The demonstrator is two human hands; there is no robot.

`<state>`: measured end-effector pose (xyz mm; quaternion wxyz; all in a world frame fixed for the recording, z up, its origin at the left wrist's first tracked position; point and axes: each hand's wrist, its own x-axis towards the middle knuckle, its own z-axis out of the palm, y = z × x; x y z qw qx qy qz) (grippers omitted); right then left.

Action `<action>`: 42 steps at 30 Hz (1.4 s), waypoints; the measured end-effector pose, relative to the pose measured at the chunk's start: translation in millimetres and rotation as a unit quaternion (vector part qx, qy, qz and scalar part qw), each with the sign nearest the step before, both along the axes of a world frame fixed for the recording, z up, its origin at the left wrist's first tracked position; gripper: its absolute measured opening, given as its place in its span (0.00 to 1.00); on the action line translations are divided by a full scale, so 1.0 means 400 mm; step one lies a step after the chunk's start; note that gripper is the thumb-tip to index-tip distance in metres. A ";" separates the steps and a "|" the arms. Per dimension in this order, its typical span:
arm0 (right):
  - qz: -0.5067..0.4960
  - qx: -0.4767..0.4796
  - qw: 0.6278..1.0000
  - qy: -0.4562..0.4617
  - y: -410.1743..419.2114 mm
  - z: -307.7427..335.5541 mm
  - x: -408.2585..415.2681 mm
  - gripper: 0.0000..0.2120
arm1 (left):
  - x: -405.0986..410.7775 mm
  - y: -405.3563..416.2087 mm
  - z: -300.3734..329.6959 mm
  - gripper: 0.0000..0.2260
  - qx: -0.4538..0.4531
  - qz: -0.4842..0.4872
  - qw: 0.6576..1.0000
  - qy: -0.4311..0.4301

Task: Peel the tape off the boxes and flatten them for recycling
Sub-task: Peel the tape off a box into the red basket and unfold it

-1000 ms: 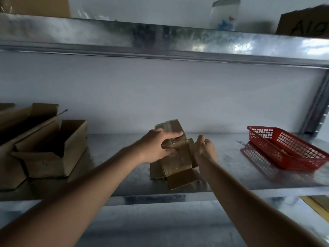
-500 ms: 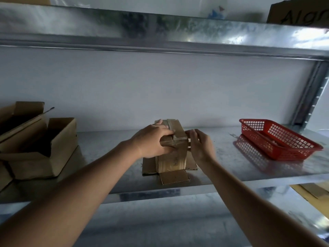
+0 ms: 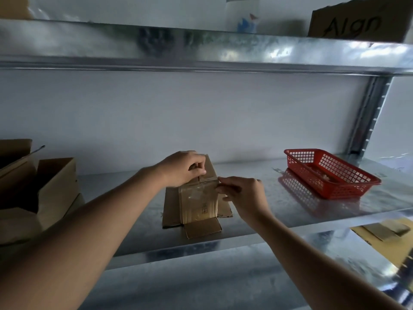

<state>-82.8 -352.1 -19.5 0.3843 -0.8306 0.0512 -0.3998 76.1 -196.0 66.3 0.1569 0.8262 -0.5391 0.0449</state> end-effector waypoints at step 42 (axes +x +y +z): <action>0.193 0.285 0.936 0.076 -0.012 0.107 0.001 0.12 | -0.057 -0.052 -0.042 0.13 -0.066 0.053 0.969 0.230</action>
